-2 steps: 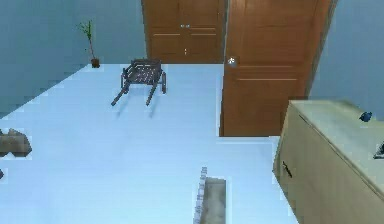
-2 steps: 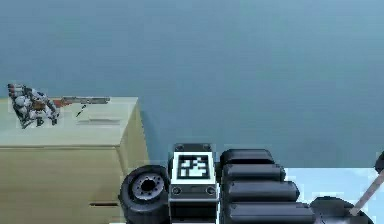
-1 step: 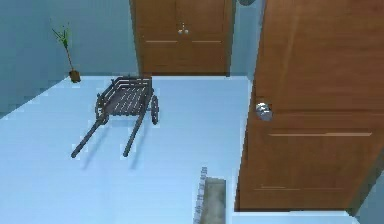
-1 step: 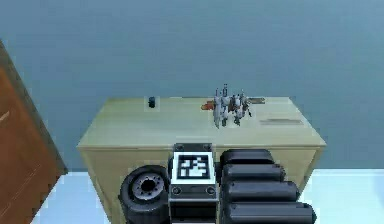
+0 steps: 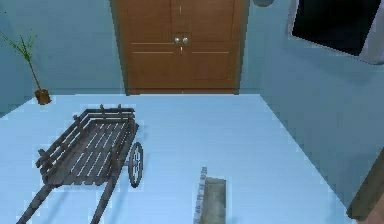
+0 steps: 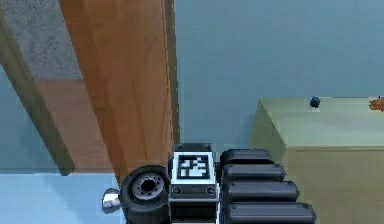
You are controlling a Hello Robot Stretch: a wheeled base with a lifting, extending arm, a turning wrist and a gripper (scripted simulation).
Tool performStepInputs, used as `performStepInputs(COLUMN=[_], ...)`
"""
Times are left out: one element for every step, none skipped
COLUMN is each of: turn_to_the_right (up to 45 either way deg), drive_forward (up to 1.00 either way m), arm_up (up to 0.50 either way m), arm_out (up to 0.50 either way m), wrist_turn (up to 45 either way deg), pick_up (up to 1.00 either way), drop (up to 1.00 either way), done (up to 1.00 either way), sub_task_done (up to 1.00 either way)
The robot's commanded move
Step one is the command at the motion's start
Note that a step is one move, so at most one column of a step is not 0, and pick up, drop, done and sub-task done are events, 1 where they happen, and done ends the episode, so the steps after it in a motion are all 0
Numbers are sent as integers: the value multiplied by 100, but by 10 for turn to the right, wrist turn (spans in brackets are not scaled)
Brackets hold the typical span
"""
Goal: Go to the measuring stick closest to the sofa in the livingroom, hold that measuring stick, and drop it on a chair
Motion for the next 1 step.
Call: performStepInputs(turn_to_the_right=[-30], drive_forward=[0], arm_up=[0], arm_out=[0], wrist_turn=[0], pick_up=[0], drop=[0], done=[0], sub_task_done=[0])
